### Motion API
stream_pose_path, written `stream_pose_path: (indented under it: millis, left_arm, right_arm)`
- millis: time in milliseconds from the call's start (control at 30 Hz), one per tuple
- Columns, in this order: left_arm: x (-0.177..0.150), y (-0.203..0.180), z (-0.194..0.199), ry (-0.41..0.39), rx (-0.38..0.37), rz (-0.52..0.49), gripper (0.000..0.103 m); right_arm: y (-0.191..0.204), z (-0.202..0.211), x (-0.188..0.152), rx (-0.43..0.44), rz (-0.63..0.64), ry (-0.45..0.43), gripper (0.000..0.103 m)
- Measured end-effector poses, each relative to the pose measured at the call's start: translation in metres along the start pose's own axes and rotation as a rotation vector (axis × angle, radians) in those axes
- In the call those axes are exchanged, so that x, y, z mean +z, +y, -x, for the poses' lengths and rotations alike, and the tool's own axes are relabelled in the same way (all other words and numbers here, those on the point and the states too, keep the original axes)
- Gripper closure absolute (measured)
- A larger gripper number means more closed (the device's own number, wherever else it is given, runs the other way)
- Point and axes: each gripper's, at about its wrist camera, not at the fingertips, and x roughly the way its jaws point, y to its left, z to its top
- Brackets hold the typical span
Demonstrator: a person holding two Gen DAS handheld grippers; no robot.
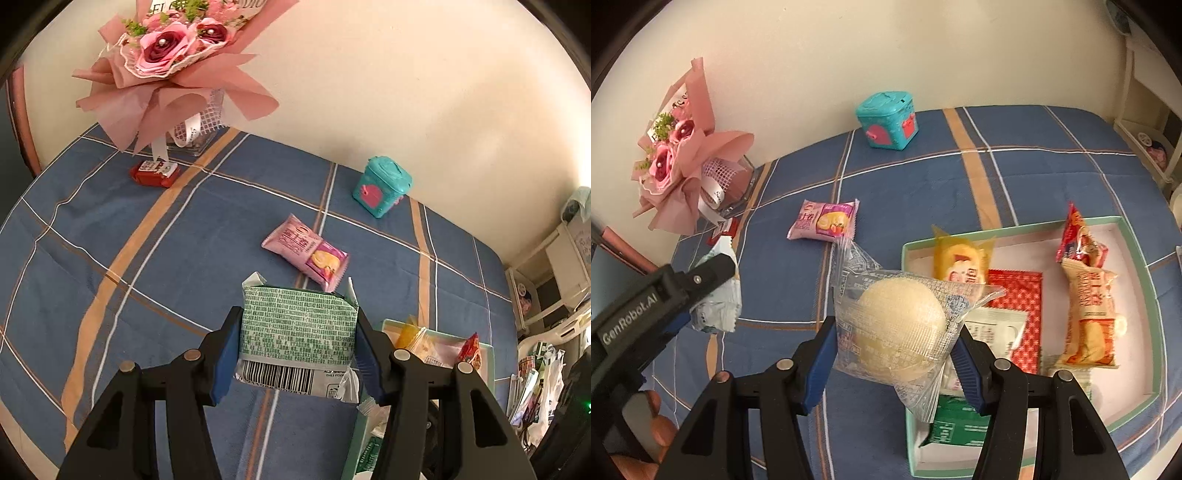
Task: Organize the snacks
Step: 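Carry the green packet with the left tool while the right tool carries the bun over the tray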
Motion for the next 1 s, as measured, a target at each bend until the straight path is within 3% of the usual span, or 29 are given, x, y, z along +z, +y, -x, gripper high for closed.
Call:
stream_pose_path:
  millis: [433, 667, 1000]
  left_arm:
    - [-0.013, -0.044, 0.008, -0.011, -0.036, -0.053, 0.045]
    - [-0.03, -0.093, 0.002, 0.019, -0.079, -0.16, 0.045]
    - [-0.063, -0.171, -0.017, 0.074, -0.165, -0.328, 0.045]
  right_arm:
    - [-0.061, 0.02, 0.012, -0.045, -0.098, -0.025, 0.041]
    - [-0.125, 0.038, 0.018, -0.094, -0.229, -0.068, 0.041]
    - [-0.19, 0.049, 0.023, -0.159, -0.287, -0.106, 0.04]
